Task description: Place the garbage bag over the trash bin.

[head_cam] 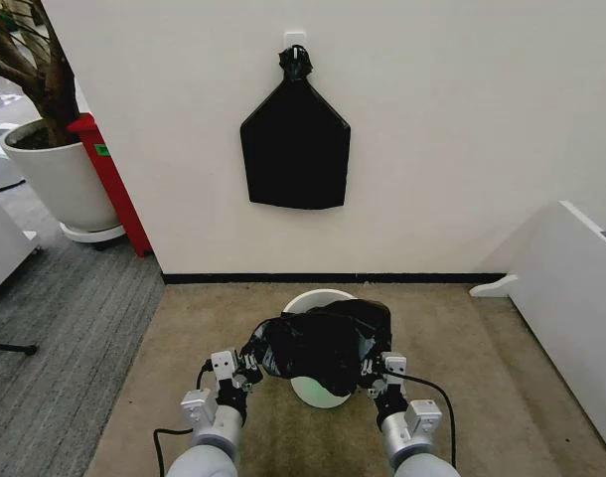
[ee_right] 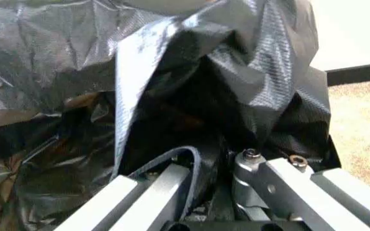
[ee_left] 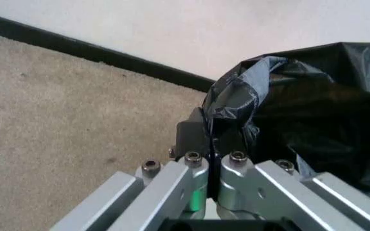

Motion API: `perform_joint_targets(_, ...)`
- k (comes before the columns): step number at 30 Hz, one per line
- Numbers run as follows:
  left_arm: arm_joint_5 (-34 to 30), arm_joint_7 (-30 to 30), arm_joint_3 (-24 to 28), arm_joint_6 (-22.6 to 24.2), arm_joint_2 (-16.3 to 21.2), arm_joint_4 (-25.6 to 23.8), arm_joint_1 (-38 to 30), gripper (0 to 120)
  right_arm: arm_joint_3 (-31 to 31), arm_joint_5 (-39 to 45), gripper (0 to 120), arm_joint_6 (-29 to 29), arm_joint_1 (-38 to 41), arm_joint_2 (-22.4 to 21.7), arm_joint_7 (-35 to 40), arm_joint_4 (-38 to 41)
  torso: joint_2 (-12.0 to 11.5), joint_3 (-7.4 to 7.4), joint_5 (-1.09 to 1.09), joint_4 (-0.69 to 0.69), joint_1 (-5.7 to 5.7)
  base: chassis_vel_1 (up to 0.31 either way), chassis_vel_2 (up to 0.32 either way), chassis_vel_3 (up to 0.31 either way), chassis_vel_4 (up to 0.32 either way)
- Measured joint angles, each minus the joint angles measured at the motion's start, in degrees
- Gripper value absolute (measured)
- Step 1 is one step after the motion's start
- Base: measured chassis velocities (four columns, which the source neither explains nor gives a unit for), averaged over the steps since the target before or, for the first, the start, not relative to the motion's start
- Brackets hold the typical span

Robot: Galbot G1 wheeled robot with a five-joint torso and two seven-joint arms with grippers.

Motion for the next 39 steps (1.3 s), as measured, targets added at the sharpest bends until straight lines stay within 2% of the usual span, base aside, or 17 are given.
perform_joint_targets(11,2.60,1.33,0.60,-2.20,-0.74,5.07,-1.92,0,0.14,-0.56,0,1.26,0.14,1.12,-0.77,-3.03,0.00,0.00,0.00,0.00,0.00,0.000,0.000,0.000,0.000)
perform_joint_targets(26,5.59,1.54,0.96,-3.03,-1.79,6.67,-0.04,0,0.35,-1.69,0,2.99,-0.76,1.76,-1.42,-4.88,0.00,0.00,0.00,0.00,0.00,0.000,0.000,0.000,0.000)
perform_joint_targets(39,6.96,1.84,0.89,-4.24,-2.33,9.82,-1.15,0,1.37,-2.23,0,5.07,-1.02,2.39,-2.04,-7.48,0.02,0.00,-0.01,-0.01,0.00,0.000,0.000,0.000,0.000)
